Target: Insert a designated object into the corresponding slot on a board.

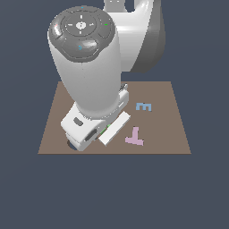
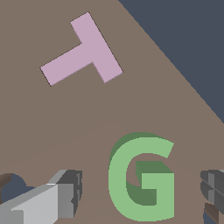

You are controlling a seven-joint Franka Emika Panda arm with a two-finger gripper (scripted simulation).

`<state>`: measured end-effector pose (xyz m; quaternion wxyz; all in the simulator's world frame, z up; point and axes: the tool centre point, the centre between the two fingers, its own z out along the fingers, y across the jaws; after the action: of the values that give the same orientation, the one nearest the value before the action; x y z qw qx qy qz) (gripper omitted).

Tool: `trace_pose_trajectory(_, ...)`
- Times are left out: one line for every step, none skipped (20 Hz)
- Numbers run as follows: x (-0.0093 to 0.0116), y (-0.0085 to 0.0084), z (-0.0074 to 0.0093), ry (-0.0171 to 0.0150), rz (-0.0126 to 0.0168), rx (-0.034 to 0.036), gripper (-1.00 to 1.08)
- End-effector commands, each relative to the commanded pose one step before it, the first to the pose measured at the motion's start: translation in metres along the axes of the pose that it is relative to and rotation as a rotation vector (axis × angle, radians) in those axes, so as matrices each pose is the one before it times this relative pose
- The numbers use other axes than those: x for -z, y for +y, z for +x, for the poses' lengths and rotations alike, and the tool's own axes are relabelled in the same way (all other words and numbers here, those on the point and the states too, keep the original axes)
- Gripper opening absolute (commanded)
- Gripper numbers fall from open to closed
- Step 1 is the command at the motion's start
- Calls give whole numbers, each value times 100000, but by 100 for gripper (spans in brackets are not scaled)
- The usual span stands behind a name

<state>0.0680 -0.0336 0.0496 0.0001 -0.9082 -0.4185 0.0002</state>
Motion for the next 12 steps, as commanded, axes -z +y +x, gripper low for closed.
trace_pose_trajectory(28,14,-18,18,-37,-33,100)
trace_pose_trajectory(-40,0,1,0,0,0,100)
trace_pose_trajectory(-119,-1,2,0,0,0,100)
trace_pose_trajectory(-199,-2,3,0,0,0,100)
trace_pose_trajectory(-279,-4,4,0,0,0,100)
trace_pose_trajectory(-359,-6,4,0,0,0,100)
trace_pose_trajectory(-359,-8,2,0,0,0,100)
trace_pose_trajectory(-279,-7,1,0,0,0,100)
trace_pose_trajectory(-200,-6,0,0,0,0,100)
trace_pose_trajectory(-120,-4,0,0,0,0,100)
trace_pose_trajectory(-40,-1,0,0,0,0,100)
trace_pose_trajectory(0,0,0,0,0,0,-100)
